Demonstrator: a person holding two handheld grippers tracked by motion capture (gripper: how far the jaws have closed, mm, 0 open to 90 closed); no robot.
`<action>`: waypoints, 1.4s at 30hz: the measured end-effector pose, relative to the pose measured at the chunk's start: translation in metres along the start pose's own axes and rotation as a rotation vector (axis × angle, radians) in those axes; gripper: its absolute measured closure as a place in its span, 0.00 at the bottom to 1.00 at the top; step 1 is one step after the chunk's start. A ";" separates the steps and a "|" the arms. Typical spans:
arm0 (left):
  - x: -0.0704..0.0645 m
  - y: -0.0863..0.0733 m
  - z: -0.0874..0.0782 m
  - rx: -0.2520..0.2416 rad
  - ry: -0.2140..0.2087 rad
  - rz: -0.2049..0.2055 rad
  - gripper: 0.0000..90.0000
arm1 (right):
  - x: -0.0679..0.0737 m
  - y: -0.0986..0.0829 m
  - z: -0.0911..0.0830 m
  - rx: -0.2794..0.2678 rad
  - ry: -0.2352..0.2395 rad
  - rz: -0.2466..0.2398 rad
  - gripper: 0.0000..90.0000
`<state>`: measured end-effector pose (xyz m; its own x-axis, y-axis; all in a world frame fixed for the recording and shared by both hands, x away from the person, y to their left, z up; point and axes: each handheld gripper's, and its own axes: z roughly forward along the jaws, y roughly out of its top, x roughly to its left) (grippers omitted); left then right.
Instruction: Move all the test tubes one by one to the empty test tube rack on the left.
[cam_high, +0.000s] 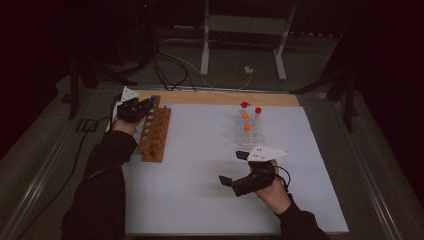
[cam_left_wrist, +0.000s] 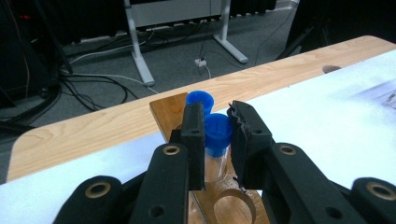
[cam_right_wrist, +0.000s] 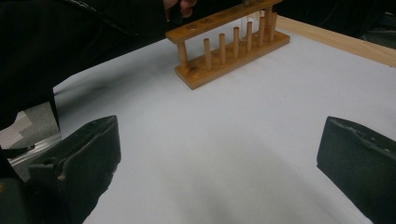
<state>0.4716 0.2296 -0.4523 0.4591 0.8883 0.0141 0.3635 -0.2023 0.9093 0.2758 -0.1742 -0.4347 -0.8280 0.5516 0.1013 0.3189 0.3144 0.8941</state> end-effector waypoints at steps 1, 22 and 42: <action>0.000 -0.001 0.000 0.001 -0.003 0.002 0.86 | 0.000 0.000 0.000 0.000 0.000 0.000 0.00; -0.013 0.012 -0.043 0.028 -0.109 0.026 0.21 | -0.015 0.012 -0.015 -0.038 -0.064 0.002 0.00; -0.081 -0.014 -0.119 0.000 -0.378 0.112 0.03 | -0.088 0.019 -0.024 -0.024 -0.254 0.086 0.00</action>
<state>0.3330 0.2095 -0.4172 0.7624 0.6459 -0.0406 0.2940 -0.2898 0.9108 0.3441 -0.2355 -0.4157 -0.6553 0.7523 0.0675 0.3692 0.2412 0.8975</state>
